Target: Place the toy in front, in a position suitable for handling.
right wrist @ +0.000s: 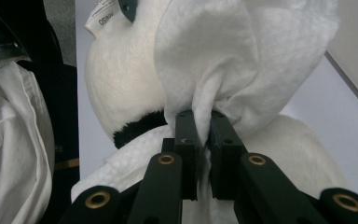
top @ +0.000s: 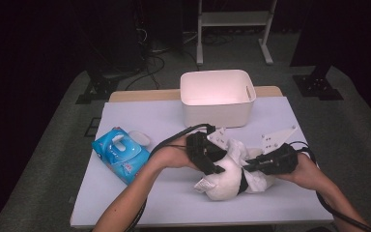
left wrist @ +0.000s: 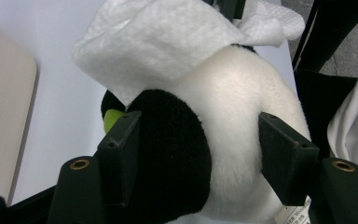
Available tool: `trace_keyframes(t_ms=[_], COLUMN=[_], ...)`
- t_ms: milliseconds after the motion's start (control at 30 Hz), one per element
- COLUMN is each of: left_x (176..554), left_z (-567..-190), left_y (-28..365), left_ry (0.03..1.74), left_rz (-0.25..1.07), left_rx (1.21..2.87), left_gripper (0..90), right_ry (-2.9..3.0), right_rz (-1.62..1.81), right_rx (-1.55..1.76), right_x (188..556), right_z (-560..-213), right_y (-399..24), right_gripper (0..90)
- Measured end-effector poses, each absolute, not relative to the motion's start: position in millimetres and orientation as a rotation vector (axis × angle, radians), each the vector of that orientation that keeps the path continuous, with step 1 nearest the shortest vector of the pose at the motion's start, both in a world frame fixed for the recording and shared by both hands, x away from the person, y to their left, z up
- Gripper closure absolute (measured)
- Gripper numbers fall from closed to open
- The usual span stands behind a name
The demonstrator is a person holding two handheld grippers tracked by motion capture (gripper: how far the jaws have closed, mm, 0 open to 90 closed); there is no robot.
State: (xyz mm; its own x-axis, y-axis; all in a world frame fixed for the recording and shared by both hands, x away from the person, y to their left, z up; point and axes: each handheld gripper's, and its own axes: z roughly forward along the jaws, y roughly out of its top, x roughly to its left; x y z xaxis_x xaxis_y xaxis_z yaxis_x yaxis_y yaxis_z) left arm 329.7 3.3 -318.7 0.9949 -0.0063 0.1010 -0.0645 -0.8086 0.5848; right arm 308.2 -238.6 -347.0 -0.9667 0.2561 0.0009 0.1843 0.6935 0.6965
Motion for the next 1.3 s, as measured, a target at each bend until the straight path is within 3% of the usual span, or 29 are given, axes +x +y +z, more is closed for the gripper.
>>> trace_keyframes(t_ms=[767,1300], left_x=[313.9,326.5], left_z=[-320.1,-316.2], left_y=[2.8,-3.0], left_ry=[-0.130,-0.072], left_rz=[0.146,0.182], left_rx=[2.500,2.526], left_gripper=[37.2,33.5], right_ry=[2.803,2.837], right_rz=[1.103,1.056], right_rx=[0.393,0.418], right_x=[328.2,312.0], right_z=[-329.7,-342.3], right_y=[-251.4,-251.2], right_gripper=[82.6,84.1])
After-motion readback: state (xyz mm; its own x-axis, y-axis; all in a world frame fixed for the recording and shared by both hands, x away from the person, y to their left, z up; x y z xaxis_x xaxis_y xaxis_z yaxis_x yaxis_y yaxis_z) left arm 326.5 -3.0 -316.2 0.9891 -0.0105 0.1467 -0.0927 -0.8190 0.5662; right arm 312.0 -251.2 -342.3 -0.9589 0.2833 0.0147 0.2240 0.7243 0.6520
